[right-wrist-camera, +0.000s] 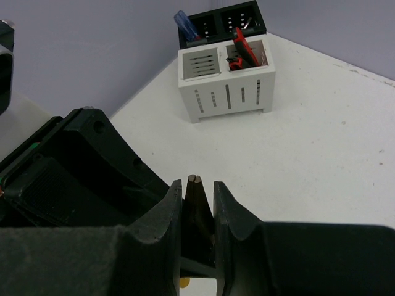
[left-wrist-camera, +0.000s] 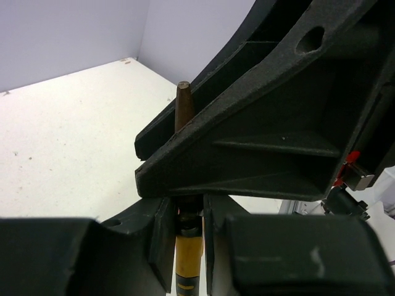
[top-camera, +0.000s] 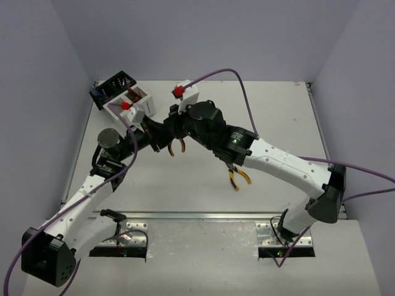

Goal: Sort the tools into containers

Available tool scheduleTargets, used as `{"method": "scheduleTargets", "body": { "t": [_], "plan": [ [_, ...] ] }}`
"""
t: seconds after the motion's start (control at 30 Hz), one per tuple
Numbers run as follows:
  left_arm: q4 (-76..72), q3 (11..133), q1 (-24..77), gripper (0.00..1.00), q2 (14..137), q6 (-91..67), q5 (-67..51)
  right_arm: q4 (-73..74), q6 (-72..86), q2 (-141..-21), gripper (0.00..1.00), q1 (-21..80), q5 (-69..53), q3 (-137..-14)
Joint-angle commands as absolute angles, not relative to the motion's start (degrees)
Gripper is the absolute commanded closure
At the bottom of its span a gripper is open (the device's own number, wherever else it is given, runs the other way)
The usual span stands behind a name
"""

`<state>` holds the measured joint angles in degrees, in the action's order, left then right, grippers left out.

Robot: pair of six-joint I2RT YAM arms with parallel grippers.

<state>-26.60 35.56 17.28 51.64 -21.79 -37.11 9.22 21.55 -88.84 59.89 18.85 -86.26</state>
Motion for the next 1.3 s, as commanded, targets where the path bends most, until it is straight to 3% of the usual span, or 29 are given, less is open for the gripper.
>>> {"method": "scheduleTargets", "body": {
  "t": [0.0,0.07,0.17,0.23,0.27,0.4,0.53,0.67,0.9,1.27],
  "plan": [
    [-28.6,40.7,17.6,1.0,50.8,-17.7,-31.6,6.5,20.2,-86.3,0.81,61.1,10.9,-84.7],
    [-25.0,43.6,17.6,1.0,50.2,-12.9,-28.5,7.9,21.1,-84.9,0.45,59.4,10.8,-84.8],
    [-23.0,46.2,17.5,1.0,50.9,-8.4,-20.3,9.8,22.5,-82.4,0.27,57.1,11.1,-84.0],
    [-21.5,49.6,17.3,1.0,54.4,-5.3,-15.0,11.4,23.1,-78.1,0.05,54.7,15.0,-83.1],
    [-20.9,50.2,17.3,1.0,56.1,-4.8,-13.5,12.4,23.2,-77.3,0.01,53.3,16.3,-82.9],
    [-23.5,53.4,15.2,1.0,63.5,-2.3,-3.6,16.9,23.4,-67.6,0.01,45.3,13.5,-78.5],
    [-28.0,57.0,8.7,1.0,73.6,-2.8,12.1,17.8,21.8,-59.0,0.01,44.7,13.8,-68.2],
    [-28.9,64.3,2.3,1.0,83.1,-4.5,19.7,20.4,20.4,-52.7,0.01,44.7,14.9,-61.7],
    [-38.5,65.9,-3.1,1.0,90.7,-0.3,16.9,21.1,21.3,-45.9,0.01,44.7,14.9,-54.2],
    [-39.8,66.9,-10.0,1.0,97.8,-2.6,6.2,21.3,17.7,-51.4,0.01,44.7,8.5,-51.4]
  ]
}}
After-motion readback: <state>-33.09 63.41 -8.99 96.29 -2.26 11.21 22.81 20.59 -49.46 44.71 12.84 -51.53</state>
